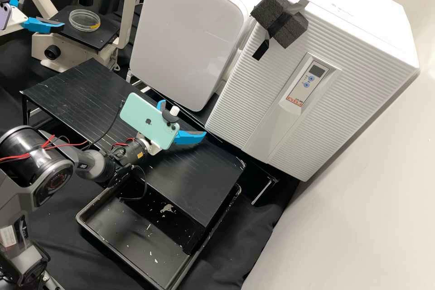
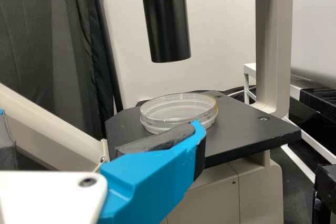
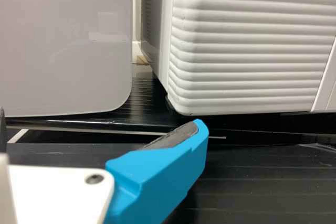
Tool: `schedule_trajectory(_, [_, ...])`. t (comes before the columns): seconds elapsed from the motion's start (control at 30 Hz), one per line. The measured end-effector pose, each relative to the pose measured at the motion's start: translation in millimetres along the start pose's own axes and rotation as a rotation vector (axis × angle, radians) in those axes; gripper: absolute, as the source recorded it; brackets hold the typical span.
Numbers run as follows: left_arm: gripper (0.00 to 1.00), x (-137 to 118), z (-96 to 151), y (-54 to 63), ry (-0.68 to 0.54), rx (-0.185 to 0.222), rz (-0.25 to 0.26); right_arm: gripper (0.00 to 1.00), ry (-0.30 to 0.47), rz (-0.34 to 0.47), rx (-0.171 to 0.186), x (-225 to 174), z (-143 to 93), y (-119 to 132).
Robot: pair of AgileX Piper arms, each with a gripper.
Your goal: Place the petri dish on the bench
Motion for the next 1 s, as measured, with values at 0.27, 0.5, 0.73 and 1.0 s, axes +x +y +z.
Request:
schedule_trajectory(0.27, [1.0,0,0,0.0,0.0,0.0,0.0,1.0,0.0,0.0,0.0,0,0,0])
schedule_trajectory(0.5, [1.0,1,9,2.5,-0.036,-0.015,0.006,1.0,0.0,0.0,0.0,0,0,0])
schedule_trajectory(0.73, [1.0,12,17,23.9,-0.079,-0.044,0.058,1.0,0.0,0.0,0.0,0,0,0])
schedule_trajectory(1.0, [1.0,34,18,28.7,-0.077,-0.083,0.057,1.0,0.0,0.0,0.0,0,0,0])
